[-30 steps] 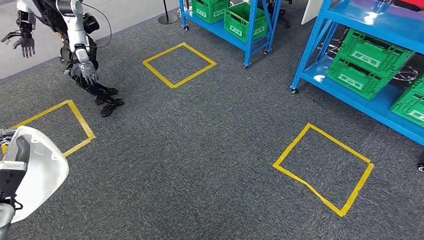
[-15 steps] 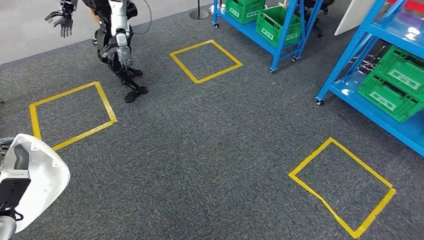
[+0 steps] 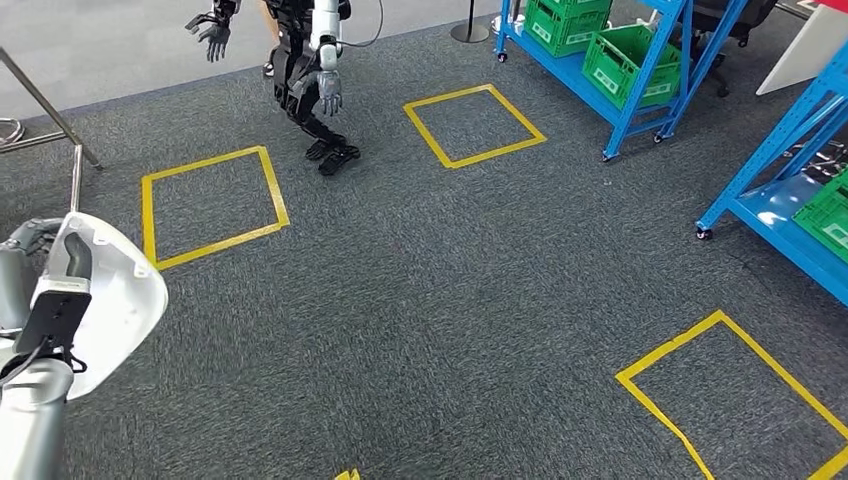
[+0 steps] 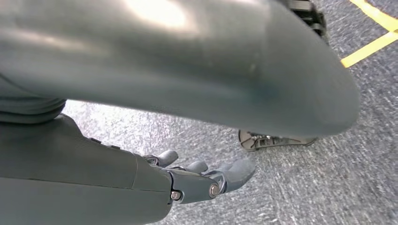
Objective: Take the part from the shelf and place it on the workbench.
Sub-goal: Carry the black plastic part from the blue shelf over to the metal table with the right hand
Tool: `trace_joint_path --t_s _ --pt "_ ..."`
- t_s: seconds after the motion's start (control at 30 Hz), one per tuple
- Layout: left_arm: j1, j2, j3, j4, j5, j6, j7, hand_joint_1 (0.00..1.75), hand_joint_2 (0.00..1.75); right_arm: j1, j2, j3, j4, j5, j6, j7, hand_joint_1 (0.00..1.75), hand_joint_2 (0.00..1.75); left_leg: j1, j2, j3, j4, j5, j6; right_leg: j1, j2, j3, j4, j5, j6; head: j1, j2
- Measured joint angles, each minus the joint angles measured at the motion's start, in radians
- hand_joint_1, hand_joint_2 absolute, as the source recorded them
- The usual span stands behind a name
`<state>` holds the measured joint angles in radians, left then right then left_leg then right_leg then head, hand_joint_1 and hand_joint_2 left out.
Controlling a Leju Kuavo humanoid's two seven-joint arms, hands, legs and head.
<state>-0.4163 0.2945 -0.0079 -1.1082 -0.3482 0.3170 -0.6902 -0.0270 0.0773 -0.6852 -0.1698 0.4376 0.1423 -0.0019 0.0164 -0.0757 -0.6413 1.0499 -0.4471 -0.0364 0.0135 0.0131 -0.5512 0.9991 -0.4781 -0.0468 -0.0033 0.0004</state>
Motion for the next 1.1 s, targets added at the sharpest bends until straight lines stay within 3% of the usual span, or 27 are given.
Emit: trace_joint_path --t_s 0.07,0.13,0.17,0.2,0.27,0.33,0.43,0.47,0.53,0.6,0.63,0.67,0.7,0.73,0.77,0.83,0.9,0.97,1.03,1.1 --pt "-0.027 0.004 -0.009 0.032 0.021 0.007 -0.005 1.75 1.75 0.005 0.001 -0.005 0.000 -0.003 0.003 -0.006 0.00 0.00 -0.001 0.051 -0.052 0.113 -0.064 -0.005 -0.001 -0.018 -0.001 -0.005 0.005 -0.006 -0.004 0.000" --pt "-0.041 0.004 -0.021 0.059 0.034 0.009 -0.007 1.75 1.75 0.008 0.002 -0.011 0.000 -0.005 0.004 -0.006 0.00 0.00 0.002 0.066 -0.103 0.229 -0.111 -0.013 -0.002 -0.040 -0.004 -0.004 0.004 -0.006 -0.006 0.000" --pt "-0.046 0.004 -0.025 0.070 0.037 0.010 -0.007 1.75 1.75 0.009 0.003 -0.014 0.000 -0.006 0.004 -0.006 0.00 0.00 0.004 0.069 -0.106 0.243 -0.110 -0.017 -0.003 -0.051 -0.004 -0.003 0.003 -0.005 -0.006 0.000" --pt "-0.051 0.005 -0.029 0.079 0.039 0.011 -0.007 1.75 1.75 0.009 0.004 -0.016 0.000 -0.007 0.004 -0.005 0.00 0.00 0.006 0.074 -0.087 0.214 -0.089 -0.020 -0.004 -0.061 -0.005 0.000 0.001 -0.003 -0.006 0.000" --pt "-0.066 0.005 -0.039 0.094 0.042 0.016 -0.008 1.75 1.75 0.009 0.007 -0.020 0.000 -0.009 0.003 -0.003 0.00 0.00 0.007 0.104 -0.010 0.079 -0.034 -0.023 -0.006 -0.082 -0.005 0.009 -0.007 0.007 -0.006 0.000" --pt "-0.081 0.004 -0.050 0.105 0.043 0.019 -0.009 1.75 1.75 0.008 0.009 -0.023 0.000 -0.012 0.000 -0.002 0.00 0.00 0.004 0.126 0.042 -0.015 -0.008 -0.012 -0.004 -0.098 -0.006 0.020 -0.017 0.019 -0.005 0.000" --pt "-0.093 0.004 -0.060 0.118 0.045 0.019 -0.009 1.75 1.75 0.005 0.011 -0.027 0.000 -0.014 -0.004 -0.002 0.00 0.00 -0.001 0.104 0.042 -0.025 -0.006 0.016 -0.003 -0.119 -0.004 0.023 -0.023 0.034 -0.004 0.000" --pt "-0.098 0.005 -0.063 0.122 0.045 0.019 -0.009 1.75 1.75 0.005 0.012 -0.029 0.000 -0.014 -0.005 -0.002 0.00 0.00 0.000 0.095 0.041 -0.025 -0.005 0.022 -0.005 -0.112 -0.005 0.030 -0.030 0.040 -0.004 0.000" --pt "-0.109 0.005 -0.067 0.127 0.045 0.019 -0.010 1.75 1.75 0.005 0.014 -0.031 0.000 -0.014 -0.005 -0.002 0.00 0.00 0.002 0.078 0.040 -0.027 -0.001 0.032 -0.010 -0.068 -0.034 0.097 -0.073 0.050 -0.002 0.000" --pt "-0.116 0.002 -0.072 0.130 0.045 0.020 -0.010 1.75 1.75 0.006 0.015 -0.033 0.000 -0.016 -0.005 -0.002 0.00 0.00 0.001 0.060 0.036 -0.026 0.001 0.038 -0.012 -0.027 -0.104 0.239 -0.139 0.053 0.000 0.000" --pt "-0.117 0.000 -0.074 0.130 0.045 0.020 -0.010 1.75 1.75 0.008 0.016 -0.034 0.000 -0.016 -0.006 -0.002 0.00 0.00 -0.001 0.050 0.035 -0.026 0.001 0.039 -0.011 -0.020 -0.139 0.304 -0.162 0.052 0.001 0.000" --pt "-0.118 -0.002 -0.076 0.129 0.044 0.020 -0.007 1.75 1.75 0.009 0.016 -0.036 0.000 -0.016 -0.006 -0.002 0.00 0.00 -0.002 0.040 0.034 -0.025 0.001 0.039 -0.011 -0.017 -0.161 0.340 -0.165 0.049 0.001 0.000" --pt "-0.121 -0.002 -0.078 0.127 0.043 0.020 -0.003 1.75 1.75 0.010 0.016 -0.038 0.000 -0.016 -0.006 -0.003 0.00 0.00 -0.003 0.029 0.033 -0.024 0.002 0.040 -0.010 -0.014 -0.164 0.335 -0.149 0.045 0.001 0.000" --pt "-0.126 -0.001 -0.081 0.124 0.042 0.020 0.003 1.75 1.75 0.010 0.016 -0.039 0.000 -0.015 -0.006 -0.003 0.00 0.00 -0.003 0.017 0.033 -0.023 0.002 0.040 -0.009 -0.009 -0.145 0.288 -0.114 0.039 0.002 0.000" --pt "-0.134 0.000 -0.085 0.120 0.041 0.019 0.010 1.75 1.75 0.010 0.016 -0.040 0.000 -0.014 -0.005 -0.004 0.00 0.00 -0.003 0.006 0.034 -0.022 0.002 0.039 -0.008 0.002 -0.111 0.213 -0.071 0.033 0.002 0.000" --pt "-0.155 0.003 -0.094 0.111 0.040 0.017 0.021 1.75 1.75 0.010 0.015 -0.041 0.000 -0.011 -0.003 -0.005 0.00 0.00 -0.002 -0.016 0.032 -0.021 0.004 0.033 -0.005 0.032 -0.050 0.077 -0.014 0.025 0.002 0.000" --pt "-0.177 0.007 -0.102 0.100 0.036 0.016 0.033 1.75 1.75 0.009 0.014 -0.042 0.000 -0.009 0.000 -0.005 0.00 0.00 0.001 -0.034 0.027 -0.023 0.009 0.021 0.002 0.038 -0.032 0.033 -0.004 0.021 0.003 0.000" --pt "-0.202 0.018 -0.108 0.088 0.031 0.012 0.050 1.75 1.75 0.007 0.014 -0.043 0.000 -0.007 0.003 -0.006 0.00 0.00 0.006 -0.043 0.022 -0.026 0.012 0.008 0.004 0.017 -0.029 0.023 0.004 0.012 0.003 0.000" --pt "-0.236 0.033 -0.116 0.078 0.030 0.005 0.069 1.75 1.75 0.008 0.014 -0.043 0.000 -0.006 0.004 -0.006 0.00 0.00 0.003 -0.003 0.002 0.009 -0.011 0.004 0.004 -0.003 -0.024 0.008 0.014 -0.001 0.001 0.000" --pt "-0.275 0.042 -0.126 0.075 0.030 0.000 0.081 1.75 1.75 0.009 0.014 -0.043 0.000 -0.006 0.004 -0.005 0.00 0.00 -0.001 0.049 -0.048 0.118 -0.071 0.003 0.006 -0.024 -0.023 0.003 0.017 -0.010 -0.003 0.000"
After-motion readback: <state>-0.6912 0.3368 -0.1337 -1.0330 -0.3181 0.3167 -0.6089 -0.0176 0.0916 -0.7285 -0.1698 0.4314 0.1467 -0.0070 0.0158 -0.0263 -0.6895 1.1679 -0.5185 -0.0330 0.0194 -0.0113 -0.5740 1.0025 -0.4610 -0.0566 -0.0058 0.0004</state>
